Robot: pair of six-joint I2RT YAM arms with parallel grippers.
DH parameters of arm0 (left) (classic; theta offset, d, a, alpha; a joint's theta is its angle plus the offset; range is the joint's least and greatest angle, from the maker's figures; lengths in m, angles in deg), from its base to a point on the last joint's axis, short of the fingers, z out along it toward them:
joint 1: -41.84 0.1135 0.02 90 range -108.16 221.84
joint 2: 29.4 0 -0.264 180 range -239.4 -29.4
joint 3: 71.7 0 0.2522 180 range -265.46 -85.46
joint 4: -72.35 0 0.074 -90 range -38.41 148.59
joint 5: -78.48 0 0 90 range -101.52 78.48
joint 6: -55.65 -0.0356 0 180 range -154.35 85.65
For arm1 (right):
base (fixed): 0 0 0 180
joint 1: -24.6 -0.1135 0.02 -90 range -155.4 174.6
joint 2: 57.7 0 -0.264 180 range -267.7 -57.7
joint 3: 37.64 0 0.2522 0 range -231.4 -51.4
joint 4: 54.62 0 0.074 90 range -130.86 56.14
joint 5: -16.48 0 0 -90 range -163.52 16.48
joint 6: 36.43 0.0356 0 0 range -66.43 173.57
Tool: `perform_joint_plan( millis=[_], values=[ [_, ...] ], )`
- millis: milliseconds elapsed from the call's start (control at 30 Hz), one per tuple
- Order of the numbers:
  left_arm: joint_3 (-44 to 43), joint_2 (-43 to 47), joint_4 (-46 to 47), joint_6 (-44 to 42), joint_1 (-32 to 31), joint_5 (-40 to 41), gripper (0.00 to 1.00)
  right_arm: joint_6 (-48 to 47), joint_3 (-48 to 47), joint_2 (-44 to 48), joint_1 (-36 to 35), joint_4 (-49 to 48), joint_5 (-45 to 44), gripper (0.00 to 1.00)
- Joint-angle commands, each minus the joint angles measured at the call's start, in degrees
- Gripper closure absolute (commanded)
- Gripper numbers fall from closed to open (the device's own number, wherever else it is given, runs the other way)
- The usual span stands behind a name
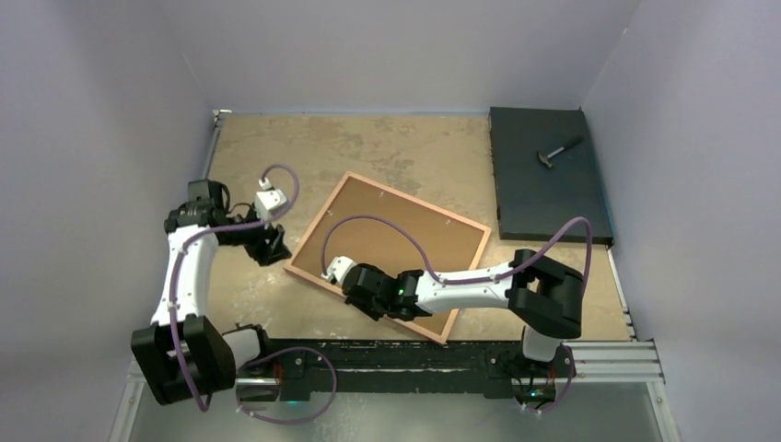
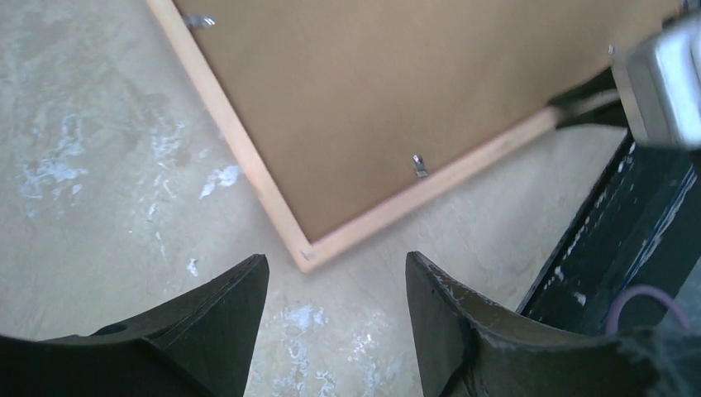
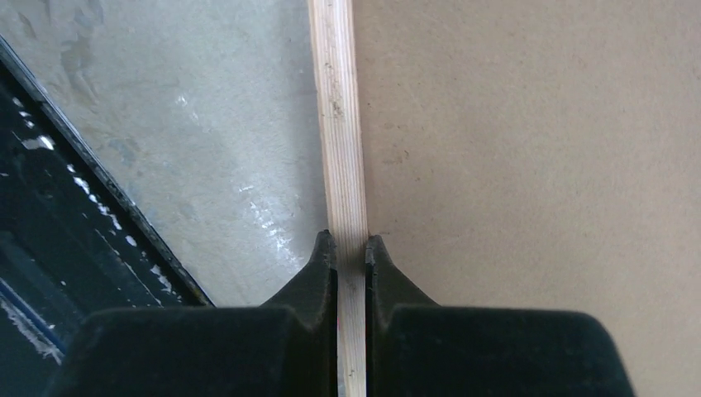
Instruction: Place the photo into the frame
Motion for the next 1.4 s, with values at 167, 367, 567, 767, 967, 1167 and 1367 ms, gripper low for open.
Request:
perform_joint_plan(
  millis=[167,367,567,767,967,1167,1367],
  values=[
    [9.1,16.2,-7.4,-37.7,0.3,0.7,0.41,2.2,-14.0,4.0,4.7,1.6,8.6,1.0],
    [13.0,27.8,-1.5,-47.4,0.3,-4.2,0.41,3.9,-19.7,5.2,8.7,3.4,16.5,1.0],
    [14.8,29.7,-3.3,-64.4,0.3,-7.8,0.37,5.1,-22.2,6.9,11.1,4.3,23.0,1.0],
    [14.3,25.3,-4.2,-78.2,0.3,-8.6,0.36,6.1,-25.1,6.3,12.5,4.8,27.5,1.0],
    [10.3,18.0,-2.4,-84.5,-2.2,-5.4,0.4,6.5,-29.8,4.7,14.4,6.4,31.2,1.0],
    [8.0,16.9,4.4,-76.9,-7.0,-3.1,0.66,6.0,-32.9,3.5,15.1,8.2,32.1,1.0],
    [6.1,15.9,6.8,-72.2,-12.1,0.9,0.87,4.7,-35.9,2.9,15.6,11.8,30.9,0.73]
  ],
)
